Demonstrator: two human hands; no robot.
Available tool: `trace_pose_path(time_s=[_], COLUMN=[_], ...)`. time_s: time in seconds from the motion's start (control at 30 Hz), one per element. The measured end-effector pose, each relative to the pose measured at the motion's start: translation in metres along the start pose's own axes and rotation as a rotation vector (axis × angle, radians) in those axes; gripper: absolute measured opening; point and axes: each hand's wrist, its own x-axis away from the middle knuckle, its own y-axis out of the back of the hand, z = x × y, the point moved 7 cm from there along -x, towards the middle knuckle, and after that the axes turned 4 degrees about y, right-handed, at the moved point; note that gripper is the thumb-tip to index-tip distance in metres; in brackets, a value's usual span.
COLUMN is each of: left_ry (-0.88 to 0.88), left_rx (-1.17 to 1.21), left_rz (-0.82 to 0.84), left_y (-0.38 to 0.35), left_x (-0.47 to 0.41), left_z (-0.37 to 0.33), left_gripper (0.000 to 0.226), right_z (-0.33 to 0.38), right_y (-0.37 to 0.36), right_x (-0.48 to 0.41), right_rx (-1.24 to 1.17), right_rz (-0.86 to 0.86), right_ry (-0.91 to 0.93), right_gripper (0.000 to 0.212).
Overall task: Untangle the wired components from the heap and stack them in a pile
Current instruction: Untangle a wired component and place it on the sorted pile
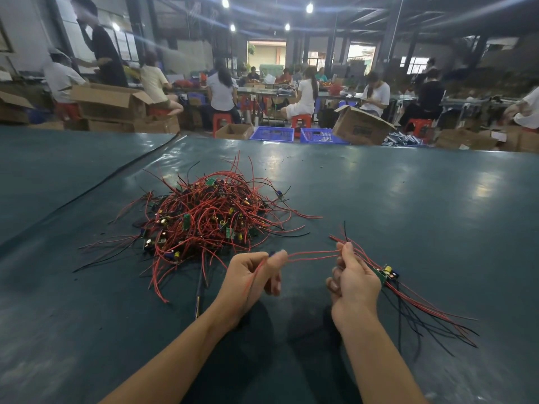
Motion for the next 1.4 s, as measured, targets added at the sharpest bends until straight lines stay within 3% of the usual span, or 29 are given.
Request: trace_pose_path(time_s=[0.1,0.2,0.4,0.53,0.63,0.73,0.83,0.97,1.07,1.17,1.3,1.4], left_ry=[0.064,0.092,0.198,0.602,0.742,0.707,0.62,0.567,0.533,0.508,0.542,0.563], left_rx=[0.078,0.038,-0.048,0.136,0.351,0.608,0.714,0.809,0.871,0.845,0.701,0.572], left_rz=[-0.225,-0.268,-0.092,0.142,0.202,0.006,-0.133,-0.209,-0.133,-0.015,0.138,0.226], left_y=[0.021,0.027,0.013,-0.003,-0.009,-0.008,0.0,0.01,0.009,0.004,-0.008,-0.014], left_x=[-0.003,-0.005,-0.001,0.005,0.009,0.005,0.0,-0.003,-0.004,-0.004,-0.003,-0.005], left_z=[0.002,0.005,0.009,0.032,0.038,0.039,0.038,0.032,0.024,0.018,0.022,0.028], left_gripper=[0.035,0.026,0.052,0.075,0.079,0.051,0.029,0.021,0.025,0.033,0.046,0.061], right_z=[0.001,0.0,0.003,0.009,0.015,0.021,0.024,0.017,0.005,-0.002,-0.015,-0.019], right_y=[-0.004,-0.012,-0.03,-0.033,-0.034,-0.037,-0.041,-0.038,-0.03,-0.032,-0.043,-0.05], right_x=[0.002,0.009,0.026,0.032,0.034,0.039,0.044,0.042,0.034,0.032,0.044,0.055], right_rx=[-0.017,0.042,-0.011,-0.036,-0.05,-0.05,-0.028,-0.021,0.072,0.212,0.393,0.389], right_rz=[0.041,0.114,0.239,0.279,0.3,0.357,0.422,0.429,0.37,0.374,0.517,0.623], right_ry=[0.019,0.045,0.066,0.106,0.158,0.209,0.25,0.164,0.053,0.017,-0.028,-0.074], right_gripper=[0.024,0.023,0.024,0.025,0.025,0.024,0.03,0.061,0.071,0.061,0.049,0.046])
